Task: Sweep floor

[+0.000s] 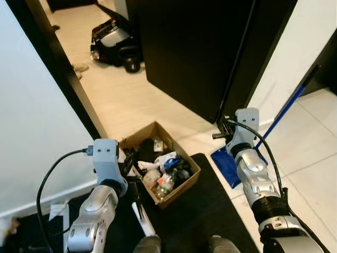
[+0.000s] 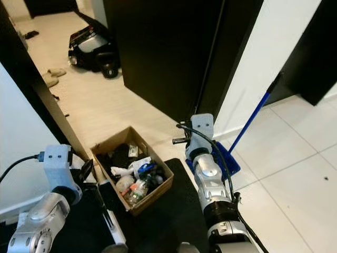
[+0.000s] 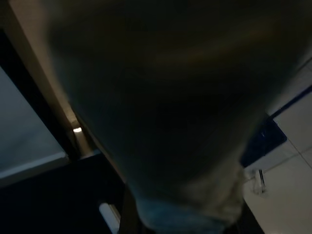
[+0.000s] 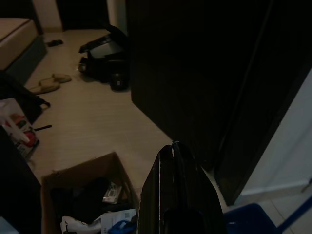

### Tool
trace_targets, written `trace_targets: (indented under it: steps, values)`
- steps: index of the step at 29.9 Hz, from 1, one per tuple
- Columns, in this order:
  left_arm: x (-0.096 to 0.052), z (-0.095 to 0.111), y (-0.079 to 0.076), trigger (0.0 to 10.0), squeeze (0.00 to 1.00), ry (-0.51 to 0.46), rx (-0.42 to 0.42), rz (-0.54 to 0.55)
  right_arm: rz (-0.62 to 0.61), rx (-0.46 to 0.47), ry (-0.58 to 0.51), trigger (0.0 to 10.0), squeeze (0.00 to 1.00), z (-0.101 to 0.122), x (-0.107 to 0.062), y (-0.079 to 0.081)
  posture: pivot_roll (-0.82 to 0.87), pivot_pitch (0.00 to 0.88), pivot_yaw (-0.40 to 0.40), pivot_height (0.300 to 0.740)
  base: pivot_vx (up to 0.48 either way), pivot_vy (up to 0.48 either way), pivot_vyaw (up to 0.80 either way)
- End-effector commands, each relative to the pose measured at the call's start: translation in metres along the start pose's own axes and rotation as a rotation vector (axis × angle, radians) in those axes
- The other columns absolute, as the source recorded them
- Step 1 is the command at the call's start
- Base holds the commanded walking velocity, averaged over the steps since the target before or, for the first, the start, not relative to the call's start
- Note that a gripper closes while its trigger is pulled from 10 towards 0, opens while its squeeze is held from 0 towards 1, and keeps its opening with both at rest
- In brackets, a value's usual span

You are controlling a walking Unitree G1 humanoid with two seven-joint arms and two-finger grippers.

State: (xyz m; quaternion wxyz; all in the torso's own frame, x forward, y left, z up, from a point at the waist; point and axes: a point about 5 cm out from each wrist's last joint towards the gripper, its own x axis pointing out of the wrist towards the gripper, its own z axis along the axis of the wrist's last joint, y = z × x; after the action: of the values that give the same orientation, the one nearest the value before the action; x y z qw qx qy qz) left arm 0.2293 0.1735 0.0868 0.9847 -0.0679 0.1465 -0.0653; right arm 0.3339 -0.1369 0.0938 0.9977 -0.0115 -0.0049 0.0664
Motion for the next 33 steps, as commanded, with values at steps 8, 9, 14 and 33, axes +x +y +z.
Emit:
trace_targets:
  steps: [8, 9, 14, 33]
  values:
    - [0.0008, 0.0025, -0.0045, 10.0, 0.00, -0.008, 0.009, -0.025, -0.009, -0.001, 0.015, 10.0, 0.00, -0.0024, -0.0021, -0.0042, 0.03, 0.055, 0.026, 0.740, 0.000, -0.456, 0.00]
    - [0.0010, 0.0025, -0.0042, 10.0, 0.00, -0.007, 0.010, -0.023, -0.009, -0.001, 0.015, 10.0, 0.00, -0.0023, -0.0021, -0.0042, 0.03, 0.055, 0.025, 0.740, 0.000, -0.274, 0.00]
    - [0.0021, 0.0034, -0.0035, 10.0, 0.00, -0.011, 0.009, -0.020, -0.009, -0.002, 0.016, 10.0, 0.00, -0.0024, -0.0019, -0.0041, 0.02, 0.054, 0.026, 0.740, 0.000, -0.265, 0.00]
    - [0.0055, 0.0046, -0.0002, 10.0, 0.00, -0.017, 0.009, -0.005, -0.009, -0.001, 0.015, 10.0, 0.00, -0.0018, -0.0017, -0.0036, 0.02, 0.053, 0.027, 0.740, 0.444, 0.000, 0.00]
